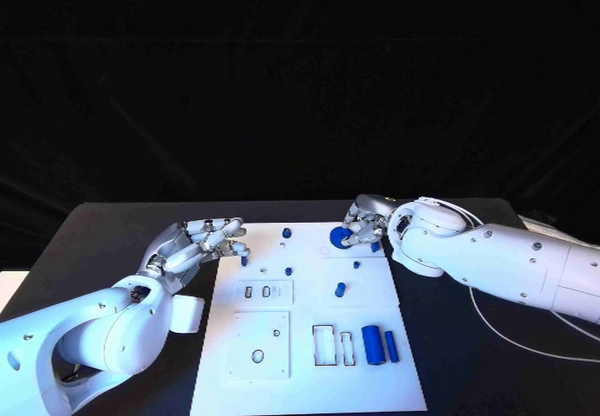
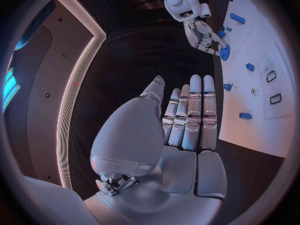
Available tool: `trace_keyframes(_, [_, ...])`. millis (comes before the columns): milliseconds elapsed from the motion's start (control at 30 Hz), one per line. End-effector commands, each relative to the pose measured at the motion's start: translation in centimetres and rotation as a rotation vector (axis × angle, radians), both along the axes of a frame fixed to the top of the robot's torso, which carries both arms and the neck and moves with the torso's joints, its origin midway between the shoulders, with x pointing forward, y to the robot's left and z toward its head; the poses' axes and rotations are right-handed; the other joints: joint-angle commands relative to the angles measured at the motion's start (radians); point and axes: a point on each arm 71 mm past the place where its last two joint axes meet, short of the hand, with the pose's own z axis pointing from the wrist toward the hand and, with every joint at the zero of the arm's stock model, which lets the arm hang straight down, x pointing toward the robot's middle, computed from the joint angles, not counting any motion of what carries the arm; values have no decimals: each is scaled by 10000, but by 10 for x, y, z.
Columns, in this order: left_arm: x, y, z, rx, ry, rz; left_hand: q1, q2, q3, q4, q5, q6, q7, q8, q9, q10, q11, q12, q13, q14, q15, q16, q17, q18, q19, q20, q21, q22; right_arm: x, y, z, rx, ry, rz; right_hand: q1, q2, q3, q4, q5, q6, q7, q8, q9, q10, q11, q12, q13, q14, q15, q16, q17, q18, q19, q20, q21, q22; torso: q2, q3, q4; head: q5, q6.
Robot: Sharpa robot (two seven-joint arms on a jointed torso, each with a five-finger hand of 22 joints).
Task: Assemble the parts on the task board
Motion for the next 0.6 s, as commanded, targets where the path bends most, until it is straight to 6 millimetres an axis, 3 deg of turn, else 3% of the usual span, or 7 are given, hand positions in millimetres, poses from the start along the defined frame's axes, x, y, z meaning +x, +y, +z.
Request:
trace_keyframes(33, [-1,-2,1,-77,-84,-217,6,72,8,-74,-19,11,62,-68,-8,-17,82,-47,9,-67,18,-54,9,70,-84,-15,14,14,-2,3,-8,-487,353,158,-16,43,52,32,-75,92,5,3,-7,73,-9,45,16,778,-20,61,1368,-140,107,-33,41,1295,6,1,-2,11,-16])
trace_keyframes(200, [-1,-2,1,-75,-75,-223,12,79,8,-82,-18,13,62,-73,-7,-16,83,-50,10,-76,21,-66,16,70,-96,-13,12,15,-2,5,-9,-705,123,152,-35,61,66,49,-120,149,-12,20,1,88,-22,73,60,778,-28,64,1373,-144,119,-40,49,1315,3,-2,3,-3,-24])
trace_keyframes(433, [-1,-2,1,-82,-66,-248,31,98,17,-97,-16,16,62,-80,-7,-16,83,-54,11,-82,21,-80,27,72,-110,-11,10,16,-6,11,-3,-842,-1001,268,338,388,584,-131,-498,521,-153,148,83,349,-148,502,511,797,-132,110,1470,-197,283,-123,143,1551,0,5,3,10,-21])
trace_keyframes(600, [-1,-2,1,-88,-61,-268,40,108,23,-104,-14,17,63,-83,-6,-17,83,-56,12,-84,21,-86,32,72,-115,-10,10,17,-15,24,6,-432,-1947,559,347,425,933,-183,-80,642,-193,135,117,516,-192,784,804,811,-175,144,1538,-238,409,-179,215,1728,-3,8,14,11,-3])
